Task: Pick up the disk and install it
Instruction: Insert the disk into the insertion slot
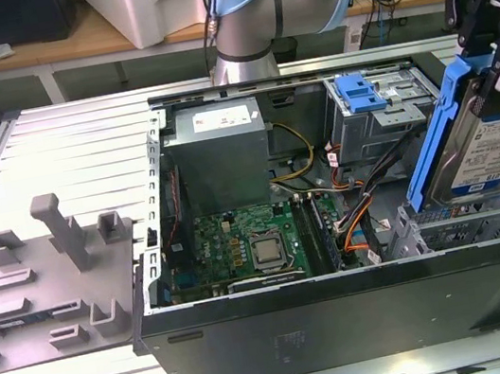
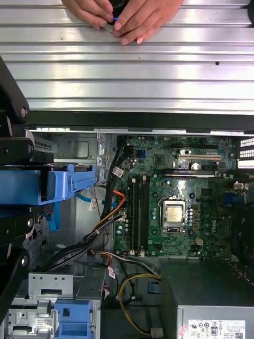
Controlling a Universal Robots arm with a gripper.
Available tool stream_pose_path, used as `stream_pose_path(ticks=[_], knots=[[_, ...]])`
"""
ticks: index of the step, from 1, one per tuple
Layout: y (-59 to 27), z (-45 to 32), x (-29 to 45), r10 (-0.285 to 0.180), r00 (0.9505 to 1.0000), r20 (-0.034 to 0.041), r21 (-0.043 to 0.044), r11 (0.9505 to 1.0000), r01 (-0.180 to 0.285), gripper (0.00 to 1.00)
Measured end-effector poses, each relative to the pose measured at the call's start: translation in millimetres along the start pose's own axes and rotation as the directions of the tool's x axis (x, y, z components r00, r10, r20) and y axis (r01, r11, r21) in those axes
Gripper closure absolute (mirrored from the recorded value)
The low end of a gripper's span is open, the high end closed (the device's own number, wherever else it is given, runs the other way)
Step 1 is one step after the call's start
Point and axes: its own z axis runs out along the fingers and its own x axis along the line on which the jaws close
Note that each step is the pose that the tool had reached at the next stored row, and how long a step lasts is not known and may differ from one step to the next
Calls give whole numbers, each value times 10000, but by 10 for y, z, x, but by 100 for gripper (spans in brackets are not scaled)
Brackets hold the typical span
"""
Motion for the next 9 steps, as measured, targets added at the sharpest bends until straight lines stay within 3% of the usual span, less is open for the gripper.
stream_pose_path(ticks=[9], knots=[[-1, 24, 2, 0, 10000, 12, 0, 10000, 0, 63]])
